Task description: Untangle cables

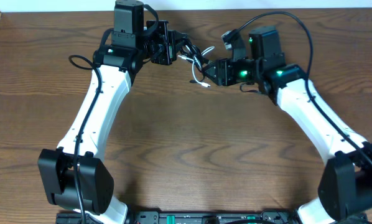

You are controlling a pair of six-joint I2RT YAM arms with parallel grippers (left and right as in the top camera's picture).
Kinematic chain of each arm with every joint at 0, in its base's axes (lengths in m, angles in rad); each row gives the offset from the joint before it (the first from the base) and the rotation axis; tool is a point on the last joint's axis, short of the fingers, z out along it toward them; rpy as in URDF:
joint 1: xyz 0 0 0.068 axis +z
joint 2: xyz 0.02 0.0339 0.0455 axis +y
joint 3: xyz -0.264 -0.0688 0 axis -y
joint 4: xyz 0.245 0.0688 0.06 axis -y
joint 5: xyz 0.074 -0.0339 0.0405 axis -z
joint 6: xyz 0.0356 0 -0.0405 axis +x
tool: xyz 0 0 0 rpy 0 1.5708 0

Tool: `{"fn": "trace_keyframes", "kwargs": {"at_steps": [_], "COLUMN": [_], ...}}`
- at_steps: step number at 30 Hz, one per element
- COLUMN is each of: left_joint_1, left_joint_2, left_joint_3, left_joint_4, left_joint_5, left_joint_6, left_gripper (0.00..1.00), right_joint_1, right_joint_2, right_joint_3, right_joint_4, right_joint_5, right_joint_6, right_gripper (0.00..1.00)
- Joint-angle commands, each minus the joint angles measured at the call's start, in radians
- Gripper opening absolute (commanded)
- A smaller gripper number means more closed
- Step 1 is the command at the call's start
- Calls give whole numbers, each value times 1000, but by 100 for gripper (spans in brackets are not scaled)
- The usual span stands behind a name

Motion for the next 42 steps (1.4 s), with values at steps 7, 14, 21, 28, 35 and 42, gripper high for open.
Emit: {"fn": "trace_keyframes", "kwargs": {"at_steps": [7,14,21,28,35,42], "left_joint_1": [0,-1,-1,-1,-1,-1], "left_joint_2": [-18,-18,-18,-18,-18,-18], "left_joint_3": [3,3,3,3,3,3], "left_joint_4": [4,4,4,4,4,-9], "left_joint_5": [5,-22,-22,-22,-40,-105], "left_joint_6": [-85,-97,-104,-115,-123,-149], "left_gripper": [8,7,7,7,7,7], "right_joint_1": [38,12,10,32,98,122], "right_joint_2": [97,97,97,99,108,112], "right_joint_3": [5,5,5,5,5,5], "right_joint_4": [46,112,212,277,290,282], "right_joint_5": [-21,-109,-149,-149,-112,-94], "right_joint_6": [134,160,241,299,343,351], "right_gripper": [42,46,47,49,51,51]}}
